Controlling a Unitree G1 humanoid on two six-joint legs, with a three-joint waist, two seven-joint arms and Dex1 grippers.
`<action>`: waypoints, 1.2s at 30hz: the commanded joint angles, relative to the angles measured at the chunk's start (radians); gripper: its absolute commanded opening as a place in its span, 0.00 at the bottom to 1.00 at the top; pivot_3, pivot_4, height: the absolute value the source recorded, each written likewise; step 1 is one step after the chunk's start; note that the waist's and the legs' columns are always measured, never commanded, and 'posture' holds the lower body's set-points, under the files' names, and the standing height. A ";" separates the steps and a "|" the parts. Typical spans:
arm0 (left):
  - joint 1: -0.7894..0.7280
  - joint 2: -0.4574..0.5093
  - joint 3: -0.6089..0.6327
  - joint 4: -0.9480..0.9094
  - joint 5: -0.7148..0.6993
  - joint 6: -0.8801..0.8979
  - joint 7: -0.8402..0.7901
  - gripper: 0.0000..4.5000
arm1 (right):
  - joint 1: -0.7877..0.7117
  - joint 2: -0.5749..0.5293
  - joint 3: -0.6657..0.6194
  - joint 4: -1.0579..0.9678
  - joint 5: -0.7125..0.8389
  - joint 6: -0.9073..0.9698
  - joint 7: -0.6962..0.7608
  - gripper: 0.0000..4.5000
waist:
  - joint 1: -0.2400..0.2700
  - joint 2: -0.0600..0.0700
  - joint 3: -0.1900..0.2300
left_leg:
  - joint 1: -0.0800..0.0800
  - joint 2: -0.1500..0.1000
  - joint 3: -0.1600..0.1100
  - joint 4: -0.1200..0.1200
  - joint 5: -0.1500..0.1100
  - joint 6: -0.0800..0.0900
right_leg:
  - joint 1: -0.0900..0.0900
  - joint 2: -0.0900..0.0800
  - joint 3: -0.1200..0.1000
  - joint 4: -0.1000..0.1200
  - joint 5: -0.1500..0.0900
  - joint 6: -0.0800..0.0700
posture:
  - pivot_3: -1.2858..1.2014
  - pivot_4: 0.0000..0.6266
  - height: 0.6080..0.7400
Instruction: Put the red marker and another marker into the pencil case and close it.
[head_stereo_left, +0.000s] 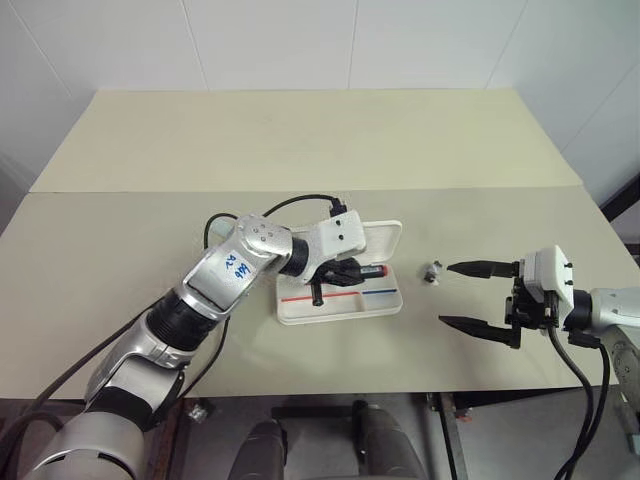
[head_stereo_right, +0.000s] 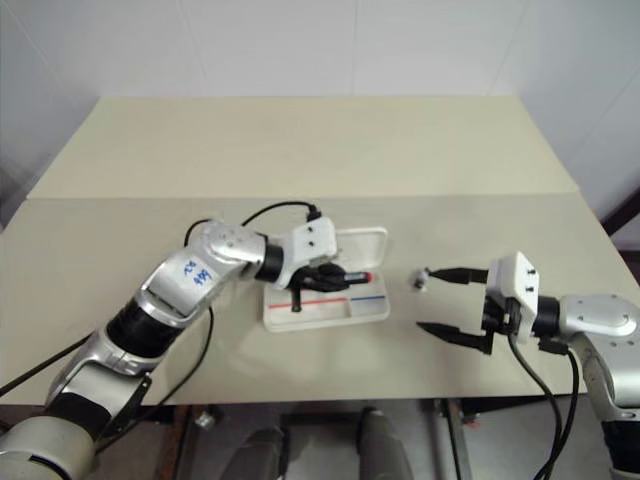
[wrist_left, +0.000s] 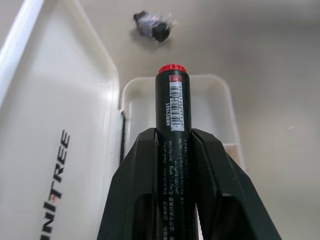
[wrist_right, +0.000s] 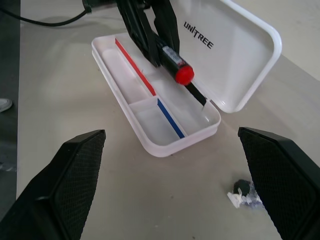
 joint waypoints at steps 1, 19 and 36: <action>-0.030 -0.023 0.004 0.002 0.035 0.002 0.019 0.43 | 0.012 0.004 -0.034 -0.043 0.020 0.007 -0.018 1.00 | 0.001 0.000 0.000 | 0.000 0.000 0.000 0.000 0.000 0.000 | 0.000 0.000 0.000 0.000 0.000 0.000 | 0.52 0.24 1.00; 0.036 -0.020 0.098 -0.141 -0.083 0.046 -0.109 0.99 | 0.028 0.000 -0.036 -0.070 0.033 0.031 -0.041 1.00 | -0.001 0.000 0.000 | 0.000 0.000 0.000 0.000 0.000 0.000 | 0.000 0.000 0.000 0.001 0.001 0.002 | 0.52 0.24 1.00; 0.043 0.226 0.433 0.086 -0.248 -0.261 -0.350 0.99 | 0.044 -0.016 -0.045 -0.083 0.063 0.037 0.008 1.00 | -0.001 0.000 0.000 | 0.001 0.000 0.003 0.002 0.001 0.002 | 0.000 0.000 0.001 0.001 0.000 -0.006 | 0.52 0.24 1.00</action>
